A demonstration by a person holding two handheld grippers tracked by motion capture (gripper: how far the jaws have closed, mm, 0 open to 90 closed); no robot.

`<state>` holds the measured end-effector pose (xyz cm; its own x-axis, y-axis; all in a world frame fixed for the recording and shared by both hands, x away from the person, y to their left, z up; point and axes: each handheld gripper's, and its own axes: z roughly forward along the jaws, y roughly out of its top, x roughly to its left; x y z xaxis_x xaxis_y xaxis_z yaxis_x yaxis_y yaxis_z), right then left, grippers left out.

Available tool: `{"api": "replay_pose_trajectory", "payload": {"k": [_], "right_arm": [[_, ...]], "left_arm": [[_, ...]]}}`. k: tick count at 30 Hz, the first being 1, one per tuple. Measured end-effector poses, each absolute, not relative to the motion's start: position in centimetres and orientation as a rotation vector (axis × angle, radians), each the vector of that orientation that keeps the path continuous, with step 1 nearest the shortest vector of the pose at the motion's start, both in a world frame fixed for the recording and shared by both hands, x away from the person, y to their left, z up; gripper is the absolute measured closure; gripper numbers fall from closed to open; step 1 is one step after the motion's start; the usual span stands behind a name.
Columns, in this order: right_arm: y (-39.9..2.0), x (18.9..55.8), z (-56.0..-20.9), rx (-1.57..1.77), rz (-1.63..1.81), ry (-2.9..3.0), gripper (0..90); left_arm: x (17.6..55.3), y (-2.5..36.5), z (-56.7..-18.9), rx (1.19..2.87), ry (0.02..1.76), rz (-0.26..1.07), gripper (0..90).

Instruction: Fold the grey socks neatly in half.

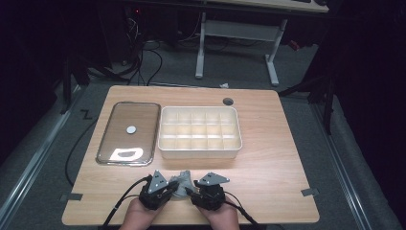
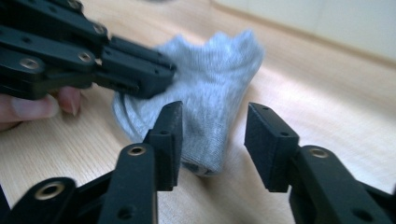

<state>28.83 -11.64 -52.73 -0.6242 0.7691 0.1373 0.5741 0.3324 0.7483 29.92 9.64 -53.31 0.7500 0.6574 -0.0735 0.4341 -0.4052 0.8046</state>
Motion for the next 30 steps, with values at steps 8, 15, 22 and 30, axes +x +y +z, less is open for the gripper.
{"api": "replay_pose_trajectory", "payload": {"k": [8, 15, 22, 30], "right_arm": [[-11.4, 28.8, -53.0, 1.205, 1.206, 2.401, 81.3], [-11.1, 27.9, -51.6, 1.138, 1.229, 2.362, 83.0], [-10.0, 27.4, -50.5, 1.063, 1.234, 2.353, 83.1], [-11.6, 27.4, -50.2, 1.105, 1.256, 2.287, 70.8]], "left_arm": [[29.8, 9.5, -53.3, 2.069, 0.811, 0.338, 82.9], [29.7, 9.1, -53.3, 2.082, 0.794, 0.353, 83.1], [29.7, 8.9, -53.3, 2.089, 0.778, 0.360, 83.1], [29.7, 8.9, -53.3, 2.087, 0.778, 0.352, 82.7]]}}
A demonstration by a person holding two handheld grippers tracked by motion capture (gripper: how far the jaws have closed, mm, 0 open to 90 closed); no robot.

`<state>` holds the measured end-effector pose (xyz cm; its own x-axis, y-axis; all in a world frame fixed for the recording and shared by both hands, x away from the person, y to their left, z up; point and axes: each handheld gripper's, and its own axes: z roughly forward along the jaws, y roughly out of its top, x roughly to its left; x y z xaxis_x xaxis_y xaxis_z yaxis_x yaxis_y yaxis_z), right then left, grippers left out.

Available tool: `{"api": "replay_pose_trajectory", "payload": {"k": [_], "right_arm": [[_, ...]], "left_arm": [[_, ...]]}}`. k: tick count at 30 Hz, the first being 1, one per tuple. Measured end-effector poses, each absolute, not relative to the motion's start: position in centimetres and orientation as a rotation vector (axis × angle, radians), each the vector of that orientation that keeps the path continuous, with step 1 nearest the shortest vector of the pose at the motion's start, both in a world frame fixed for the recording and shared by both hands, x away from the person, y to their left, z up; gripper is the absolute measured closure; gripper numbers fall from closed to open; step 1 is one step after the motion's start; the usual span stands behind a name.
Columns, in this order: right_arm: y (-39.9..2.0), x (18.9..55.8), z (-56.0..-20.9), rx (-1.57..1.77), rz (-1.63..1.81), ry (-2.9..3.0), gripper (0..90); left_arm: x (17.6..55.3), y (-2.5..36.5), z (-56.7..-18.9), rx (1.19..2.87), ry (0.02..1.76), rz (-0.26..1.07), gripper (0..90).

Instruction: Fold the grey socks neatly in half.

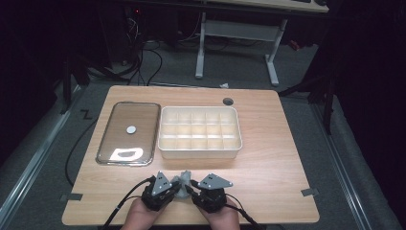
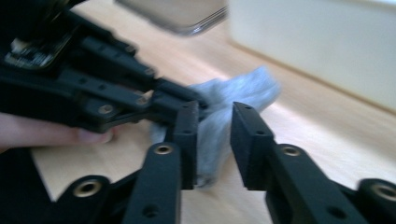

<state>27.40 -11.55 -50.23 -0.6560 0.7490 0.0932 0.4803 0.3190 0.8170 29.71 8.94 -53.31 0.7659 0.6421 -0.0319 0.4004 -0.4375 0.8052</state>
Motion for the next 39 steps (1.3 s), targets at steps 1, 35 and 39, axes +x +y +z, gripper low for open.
{"api": "replay_pose_trajectory", "payload": {"k": [1, 35, 39], "right_arm": [[-11.9, 27.4, -50.1, 1.120, 1.256, 2.261, 69.7], [-10.3, 27.9, -52.2, 1.139, 1.118, 2.285, 90.0], [-9.4, 28.0, -51.9, 1.104, 1.123, 2.296, 90.0]], "left_arm": [[29.7, 9.0, -53.3, 2.087, 0.778, 0.348, 82.6], [29.8, 9.1, -53.3, 2.083, 0.776, 0.332, 81.1], [29.8, 9.1, -53.3, 2.083, 0.778, 0.333, 81.2]]}}
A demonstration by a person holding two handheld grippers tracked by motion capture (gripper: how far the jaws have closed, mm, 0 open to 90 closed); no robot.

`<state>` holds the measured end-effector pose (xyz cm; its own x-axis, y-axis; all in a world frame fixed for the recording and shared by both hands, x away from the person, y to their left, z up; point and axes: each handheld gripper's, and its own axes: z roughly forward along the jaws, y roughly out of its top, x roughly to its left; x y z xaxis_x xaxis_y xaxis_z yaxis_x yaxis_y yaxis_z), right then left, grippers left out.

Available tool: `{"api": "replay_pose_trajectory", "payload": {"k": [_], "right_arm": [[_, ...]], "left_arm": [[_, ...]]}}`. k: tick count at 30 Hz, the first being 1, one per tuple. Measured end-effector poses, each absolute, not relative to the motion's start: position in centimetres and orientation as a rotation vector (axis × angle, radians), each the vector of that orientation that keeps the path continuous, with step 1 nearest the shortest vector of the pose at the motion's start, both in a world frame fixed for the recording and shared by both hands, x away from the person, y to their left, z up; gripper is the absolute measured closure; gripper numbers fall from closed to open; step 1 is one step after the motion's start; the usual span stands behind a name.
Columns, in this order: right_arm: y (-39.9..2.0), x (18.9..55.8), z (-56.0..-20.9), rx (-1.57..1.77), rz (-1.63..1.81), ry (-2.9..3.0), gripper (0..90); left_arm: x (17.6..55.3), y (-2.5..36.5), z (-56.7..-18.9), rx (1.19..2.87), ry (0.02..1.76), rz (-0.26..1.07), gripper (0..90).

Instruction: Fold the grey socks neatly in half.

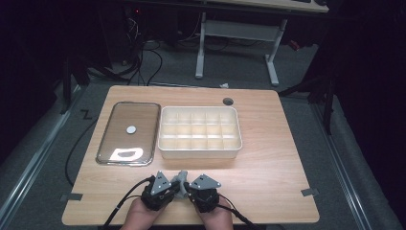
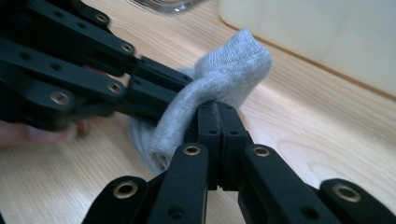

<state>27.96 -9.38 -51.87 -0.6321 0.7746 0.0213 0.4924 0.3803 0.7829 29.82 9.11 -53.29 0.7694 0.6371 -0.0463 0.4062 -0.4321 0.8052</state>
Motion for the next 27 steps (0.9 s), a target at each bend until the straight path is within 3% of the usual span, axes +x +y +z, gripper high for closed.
{"api": "replay_pose_trajectory", "payload": {"k": [12, 17, 22, 27], "right_arm": [[-9.4, 27.7, -51.4, 1.096, 1.159, 2.287, 90.0], [-9.8, 27.7, -51.6, 1.109, 1.151, 2.284, 89.3], [-10.3, 27.7, -51.9, 1.123, 1.159, 2.279, 89.3], [-10.4, 27.5, -51.9, 1.125, 1.165, 2.277, 89.3]], "left_arm": [[29.7, 9.1, -53.3, 2.074, 0.779, 0.336, 79.6], [30.0, 10.7, -52.7, 1.955, 0.833, 0.248, 78.9], [29.7, 12.4, -51.3, 1.891, 0.831, 0.323, 85.5], [30.6, 13.5, -52.0, 1.988, 0.919, 0.363, 90.0]]}}
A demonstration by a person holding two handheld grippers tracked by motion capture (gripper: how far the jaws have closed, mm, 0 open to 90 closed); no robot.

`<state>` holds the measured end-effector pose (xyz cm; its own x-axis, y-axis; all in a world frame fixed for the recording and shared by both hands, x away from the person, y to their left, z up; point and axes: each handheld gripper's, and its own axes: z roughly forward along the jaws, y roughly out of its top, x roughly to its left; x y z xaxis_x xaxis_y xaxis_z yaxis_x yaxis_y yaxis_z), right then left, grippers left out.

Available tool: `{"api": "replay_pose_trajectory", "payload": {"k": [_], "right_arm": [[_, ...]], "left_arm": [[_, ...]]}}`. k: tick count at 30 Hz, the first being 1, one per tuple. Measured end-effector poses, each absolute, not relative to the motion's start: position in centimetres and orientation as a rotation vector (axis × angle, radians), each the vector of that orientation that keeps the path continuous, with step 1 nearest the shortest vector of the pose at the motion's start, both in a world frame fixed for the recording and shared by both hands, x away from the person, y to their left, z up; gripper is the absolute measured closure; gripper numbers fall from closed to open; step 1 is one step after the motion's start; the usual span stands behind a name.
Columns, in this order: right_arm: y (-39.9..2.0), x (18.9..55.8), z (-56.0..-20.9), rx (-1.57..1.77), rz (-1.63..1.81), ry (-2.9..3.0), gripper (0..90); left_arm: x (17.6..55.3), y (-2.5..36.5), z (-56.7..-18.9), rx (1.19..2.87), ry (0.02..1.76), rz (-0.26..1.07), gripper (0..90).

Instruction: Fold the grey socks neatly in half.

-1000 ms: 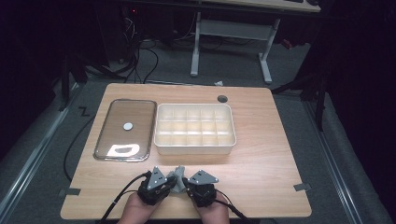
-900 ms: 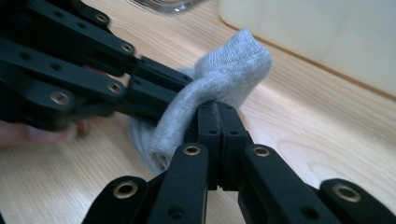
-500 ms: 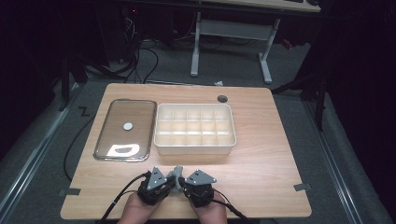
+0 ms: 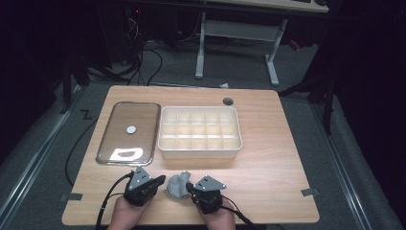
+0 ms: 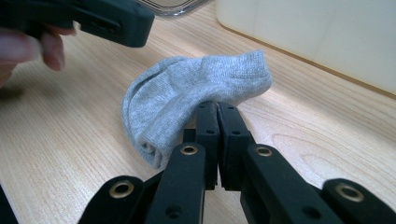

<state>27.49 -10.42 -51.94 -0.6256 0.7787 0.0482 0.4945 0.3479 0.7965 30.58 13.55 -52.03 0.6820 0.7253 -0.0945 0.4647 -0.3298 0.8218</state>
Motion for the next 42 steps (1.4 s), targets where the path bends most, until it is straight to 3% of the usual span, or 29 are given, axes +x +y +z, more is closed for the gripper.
{"api": "replay_pose_trajectory", "payload": {"k": [7, 31, 42], "right_arm": [[-10.5, 27.3, -51.7, 1.121, 1.181, 2.272, 89.3], [-10.4, 27.8, -51.1, 1.102, 1.174, 2.262, 89.0], [-10.6, 27.7, -51.4, 1.102, 1.151, 2.273, 89.0]], "left_arm": [[30.3, 12.0, -52.9, 2.098, 0.894, 0.336, 89.9], [29.4, 7.8, -52.8, 2.101, 0.794, 0.318, 89.9], [29.0, 7.7, -52.9, 2.113, 0.760, 0.295, 89.9]]}}
